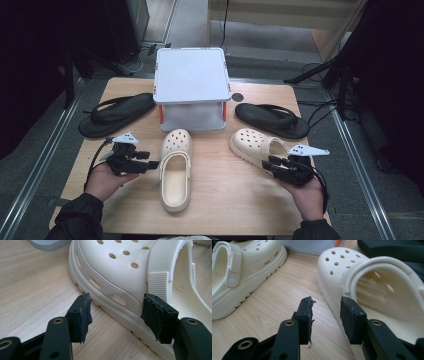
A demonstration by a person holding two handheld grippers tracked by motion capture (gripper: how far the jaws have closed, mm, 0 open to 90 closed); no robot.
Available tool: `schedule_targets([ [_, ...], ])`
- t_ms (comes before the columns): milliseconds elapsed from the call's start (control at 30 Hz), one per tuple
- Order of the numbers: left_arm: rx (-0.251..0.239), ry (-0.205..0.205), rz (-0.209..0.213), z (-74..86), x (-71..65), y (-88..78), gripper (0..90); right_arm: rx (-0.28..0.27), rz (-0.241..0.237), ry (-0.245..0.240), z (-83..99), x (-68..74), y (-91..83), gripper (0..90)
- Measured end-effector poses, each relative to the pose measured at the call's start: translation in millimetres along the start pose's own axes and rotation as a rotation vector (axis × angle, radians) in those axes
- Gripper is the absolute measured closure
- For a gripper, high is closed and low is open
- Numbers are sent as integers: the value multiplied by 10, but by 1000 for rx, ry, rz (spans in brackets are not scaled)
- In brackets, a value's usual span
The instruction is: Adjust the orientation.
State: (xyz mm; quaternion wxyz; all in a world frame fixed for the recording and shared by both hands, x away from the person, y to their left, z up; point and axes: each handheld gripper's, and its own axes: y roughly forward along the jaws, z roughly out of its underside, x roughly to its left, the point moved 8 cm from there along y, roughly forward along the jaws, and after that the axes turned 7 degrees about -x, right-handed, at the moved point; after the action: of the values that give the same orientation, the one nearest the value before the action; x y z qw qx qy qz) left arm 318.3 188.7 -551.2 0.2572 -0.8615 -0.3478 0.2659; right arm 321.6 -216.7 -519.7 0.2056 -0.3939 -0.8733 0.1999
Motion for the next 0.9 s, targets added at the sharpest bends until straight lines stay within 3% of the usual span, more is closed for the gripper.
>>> schedule_targets([
  [67,9,15,-6,-3,14,3,404,5,13,2,26,-53,-29,625],
  [500,16,14,-13,1,20,10,405,20,54,9,97,-218,-111,613],
  [900,5,7,-23,43,-11,-11,405,50,32,20,76,-317,93,594],
])
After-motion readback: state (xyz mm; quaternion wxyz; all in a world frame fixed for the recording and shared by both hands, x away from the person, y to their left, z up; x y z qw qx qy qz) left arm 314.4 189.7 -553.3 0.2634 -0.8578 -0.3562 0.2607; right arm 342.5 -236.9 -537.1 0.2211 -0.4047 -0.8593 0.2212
